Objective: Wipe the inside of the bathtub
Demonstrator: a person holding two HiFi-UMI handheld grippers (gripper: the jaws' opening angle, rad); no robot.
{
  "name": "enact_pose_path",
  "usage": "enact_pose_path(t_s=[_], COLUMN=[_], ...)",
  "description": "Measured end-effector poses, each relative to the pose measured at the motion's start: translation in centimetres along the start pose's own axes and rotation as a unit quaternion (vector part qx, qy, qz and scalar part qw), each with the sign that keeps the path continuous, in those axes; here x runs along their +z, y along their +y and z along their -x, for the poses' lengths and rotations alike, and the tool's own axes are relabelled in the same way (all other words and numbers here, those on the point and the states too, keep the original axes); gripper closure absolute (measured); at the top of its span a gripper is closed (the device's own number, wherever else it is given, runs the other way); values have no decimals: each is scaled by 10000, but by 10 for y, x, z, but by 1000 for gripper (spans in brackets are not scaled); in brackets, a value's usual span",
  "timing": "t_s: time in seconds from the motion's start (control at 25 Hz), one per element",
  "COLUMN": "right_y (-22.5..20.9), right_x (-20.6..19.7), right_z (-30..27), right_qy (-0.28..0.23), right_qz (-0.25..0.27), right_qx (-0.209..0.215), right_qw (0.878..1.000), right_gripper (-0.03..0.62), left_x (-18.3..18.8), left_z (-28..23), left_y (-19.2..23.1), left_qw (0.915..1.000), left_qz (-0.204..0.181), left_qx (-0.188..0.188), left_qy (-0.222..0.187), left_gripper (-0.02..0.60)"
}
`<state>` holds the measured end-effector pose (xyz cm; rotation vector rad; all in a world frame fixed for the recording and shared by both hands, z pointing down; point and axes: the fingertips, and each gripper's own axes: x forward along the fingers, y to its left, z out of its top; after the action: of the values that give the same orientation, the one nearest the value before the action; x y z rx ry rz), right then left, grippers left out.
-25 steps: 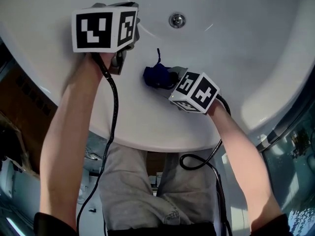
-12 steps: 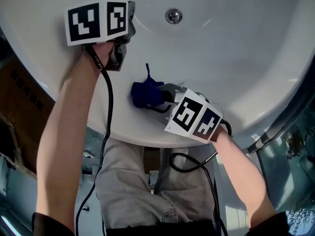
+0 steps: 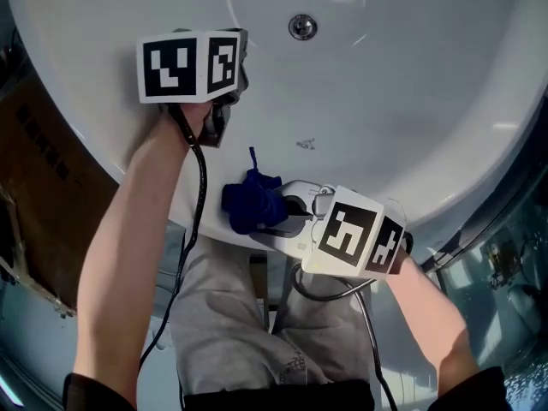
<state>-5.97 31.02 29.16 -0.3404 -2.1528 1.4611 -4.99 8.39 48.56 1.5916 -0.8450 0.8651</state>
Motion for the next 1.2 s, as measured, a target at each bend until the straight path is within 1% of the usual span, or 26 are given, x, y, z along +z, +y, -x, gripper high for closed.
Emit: enact_pose_path(t_s=[0.16,0.24,0.28,0.4,0.48,0.56,0.64,0.8,0.92,1.0,1.08,1.2], right_y=[15,15,11,-14,-36,-64,-91,-130,-161,-182,-204,-237], right_x=[-3,-1,3,19,20,18,15,2,-6,-6,-3,1], right_z=[4,5,8,20,32,44,54,81,91,94,99,105], right_qy=[-41,-85,-165,-550,-525,-424,-410,-286,-1,260,451,507], right_qz=[-24,46,120,179,309,456,396,410,429,425,485,552], right_qx=[302,316,231,-266,-687,-1177,-1547,-1918,-2235,-2476,-2759,-3066], right_qw=[9995,9995,9995,9980,9958,9911,9863,9802,9738,9676,9589,9489], right_gripper=[510,510,510,510,510,510,510,510,510,509,508,508], left_x=[-5,-9,-12,-18,-20,-22,-27,-29,-34,-38,-41,-43], left_z=[3,5,5,5,2,-3,-8,-17,-21,-22,-23,-28], left_y=[-4,-5,-5,-8,-10,-8,-4,-10,-11,-7,-5,-1], left_qw=[10000,10000,10000,9997,9995,9994,9993,9994,9994,9993,9991,9982], left_qz=[-31,-19,-33,-193,-265,-241,-183,-61,149,270,362,523], left_qx=[49,79,84,92,141,191,219,294,286,241,218,297], left_qy=[-35,-22,-2,81,128,172,222,180,124,92,61,8], left_gripper=[578,578,579,580,578,579,580,578,578,579,579,579])
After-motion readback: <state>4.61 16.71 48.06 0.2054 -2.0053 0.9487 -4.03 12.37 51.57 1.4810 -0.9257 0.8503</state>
